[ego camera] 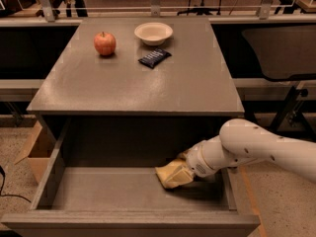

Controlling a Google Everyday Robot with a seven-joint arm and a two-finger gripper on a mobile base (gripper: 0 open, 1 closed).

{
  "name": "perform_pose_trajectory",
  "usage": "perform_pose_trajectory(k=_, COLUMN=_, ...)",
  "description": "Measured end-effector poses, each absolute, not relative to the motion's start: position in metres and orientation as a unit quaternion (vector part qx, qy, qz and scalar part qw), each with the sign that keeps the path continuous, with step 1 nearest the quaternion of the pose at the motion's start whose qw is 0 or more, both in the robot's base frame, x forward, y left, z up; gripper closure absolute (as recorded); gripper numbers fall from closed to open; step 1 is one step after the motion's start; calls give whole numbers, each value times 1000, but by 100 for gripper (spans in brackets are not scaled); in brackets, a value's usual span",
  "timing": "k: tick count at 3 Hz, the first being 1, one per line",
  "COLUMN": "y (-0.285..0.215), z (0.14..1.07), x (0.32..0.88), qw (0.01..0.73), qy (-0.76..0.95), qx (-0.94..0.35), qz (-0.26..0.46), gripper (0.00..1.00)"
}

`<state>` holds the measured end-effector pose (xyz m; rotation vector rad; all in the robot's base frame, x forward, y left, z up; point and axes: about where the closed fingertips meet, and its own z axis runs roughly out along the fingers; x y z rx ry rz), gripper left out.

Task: Pick sponge from top drawer and place on counter

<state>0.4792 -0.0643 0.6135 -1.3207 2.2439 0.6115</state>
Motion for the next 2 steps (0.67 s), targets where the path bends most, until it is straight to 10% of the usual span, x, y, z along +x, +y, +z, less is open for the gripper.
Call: perform_pose_trajectory(k=2, y=-79, z=667, x=469, qw=285, qy=788, qx=-493, qz=234, gripper=100)
